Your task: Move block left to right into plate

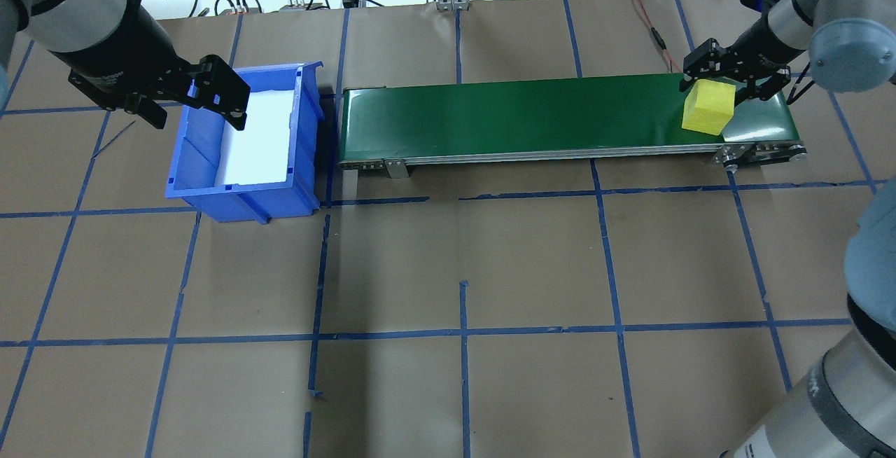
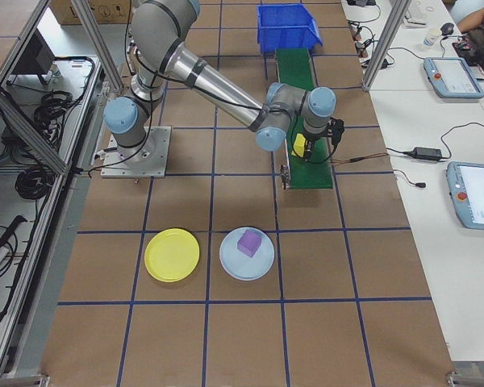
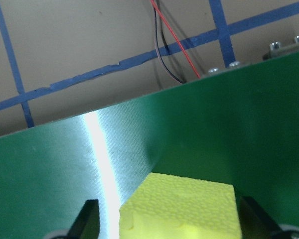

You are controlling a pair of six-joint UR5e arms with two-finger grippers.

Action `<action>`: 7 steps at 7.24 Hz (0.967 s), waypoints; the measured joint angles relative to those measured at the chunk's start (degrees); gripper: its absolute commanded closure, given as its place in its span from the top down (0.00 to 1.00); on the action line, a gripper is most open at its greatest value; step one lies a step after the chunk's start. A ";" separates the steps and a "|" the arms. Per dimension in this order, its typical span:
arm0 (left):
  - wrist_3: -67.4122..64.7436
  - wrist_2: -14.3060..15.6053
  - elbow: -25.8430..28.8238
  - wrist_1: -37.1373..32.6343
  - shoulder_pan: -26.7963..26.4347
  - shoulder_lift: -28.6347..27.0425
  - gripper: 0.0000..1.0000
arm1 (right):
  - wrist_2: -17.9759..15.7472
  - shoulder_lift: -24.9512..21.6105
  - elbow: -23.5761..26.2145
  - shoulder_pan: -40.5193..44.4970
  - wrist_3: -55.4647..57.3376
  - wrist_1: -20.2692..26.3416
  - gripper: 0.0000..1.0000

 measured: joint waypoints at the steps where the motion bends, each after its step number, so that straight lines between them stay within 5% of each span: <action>1: 0.00 -0.04 0.00 0.00 0.04 0.00 1.00 | -2.27 0.27 0.44 -0.01 -1.19 0.03 0.32; 4: 0.00 -0.04 0.05 0.08 0.09 0.00 1.00 | -10.31 -3.39 1.36 -1.23 -10.13 1.66 0.32; 7: 0.00 0.00 0.08 0.04 0.09 0.01 1.00 | -13.17 -13.76 8.24 -14.42 -27.32 6.61 0.34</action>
